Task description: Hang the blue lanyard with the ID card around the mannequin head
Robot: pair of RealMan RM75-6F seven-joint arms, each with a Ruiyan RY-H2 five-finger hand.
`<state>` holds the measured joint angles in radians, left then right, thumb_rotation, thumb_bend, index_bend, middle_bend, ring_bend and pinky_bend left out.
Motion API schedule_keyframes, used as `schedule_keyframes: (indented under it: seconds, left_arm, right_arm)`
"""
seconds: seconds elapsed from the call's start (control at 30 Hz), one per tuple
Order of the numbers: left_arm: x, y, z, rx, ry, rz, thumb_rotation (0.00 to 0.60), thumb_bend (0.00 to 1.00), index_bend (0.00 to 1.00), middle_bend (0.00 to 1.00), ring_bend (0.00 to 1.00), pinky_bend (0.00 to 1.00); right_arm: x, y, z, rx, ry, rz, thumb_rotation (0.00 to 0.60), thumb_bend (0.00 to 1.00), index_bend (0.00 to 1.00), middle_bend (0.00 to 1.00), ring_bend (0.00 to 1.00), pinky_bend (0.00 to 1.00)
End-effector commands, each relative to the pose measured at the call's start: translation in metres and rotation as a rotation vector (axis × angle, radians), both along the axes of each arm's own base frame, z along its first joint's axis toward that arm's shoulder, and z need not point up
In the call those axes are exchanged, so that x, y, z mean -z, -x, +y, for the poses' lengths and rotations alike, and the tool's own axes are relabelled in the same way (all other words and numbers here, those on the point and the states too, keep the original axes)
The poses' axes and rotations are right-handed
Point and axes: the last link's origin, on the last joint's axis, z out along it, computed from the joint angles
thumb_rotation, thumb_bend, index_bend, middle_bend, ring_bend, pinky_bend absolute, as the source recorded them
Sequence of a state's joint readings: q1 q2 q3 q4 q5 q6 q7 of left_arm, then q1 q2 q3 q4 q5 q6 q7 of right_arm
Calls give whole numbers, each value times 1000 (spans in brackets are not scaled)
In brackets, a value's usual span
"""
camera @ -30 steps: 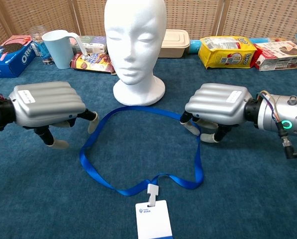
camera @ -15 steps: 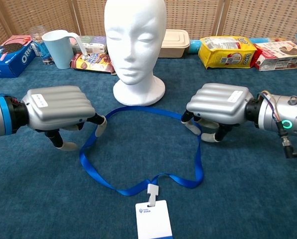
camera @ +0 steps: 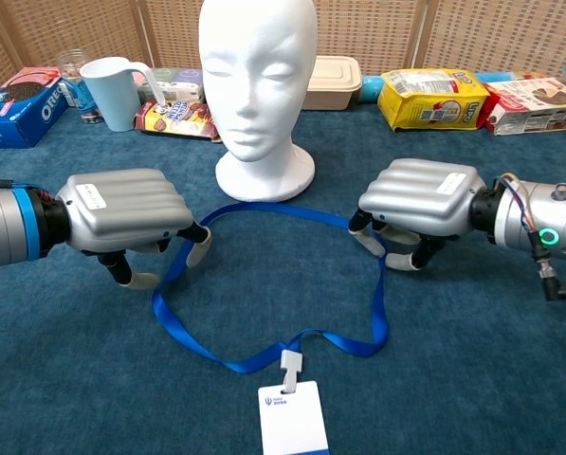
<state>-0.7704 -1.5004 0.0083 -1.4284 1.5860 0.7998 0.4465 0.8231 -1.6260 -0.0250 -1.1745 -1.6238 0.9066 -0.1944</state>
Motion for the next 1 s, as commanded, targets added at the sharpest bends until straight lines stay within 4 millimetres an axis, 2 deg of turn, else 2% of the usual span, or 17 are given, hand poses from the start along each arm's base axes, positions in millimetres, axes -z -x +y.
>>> schedule_keyframes:
  seconds: [0.03, 0.33, 0.67, 1.0]
  left_arm:
    - [1, 0, 0, 1, -1, 2, 600, 287, 424, 1000, 1000, 1000]
    - [2, 0, 2, -5, -3, 5, 600, 295, 432, 1000, 1000, 1000]
    - [-7, 6, -1, -13, -4, 8, 600, 295, 432, 1000, 1000, 1000]
    - [-1, 5, 2, -16, -13, 8, 600, 296, 431, 1000, 1000, 1000]
  right_arm:
    - [0, 0, 0, 2, -2, -2, 591, 475, 718, 832, 1000, 1000]
    - [1, 0, 0, 10, -4, -8, 594, 476, 719, 835, 1000, 1000]
    - [1, -1, 1, 13, -5, -11, 600, 476, 719, 836, 1000, 1000]
    - [2, -1, 1, 19, -8, -18, 600, 475, 721, 836, 1000, 1000]
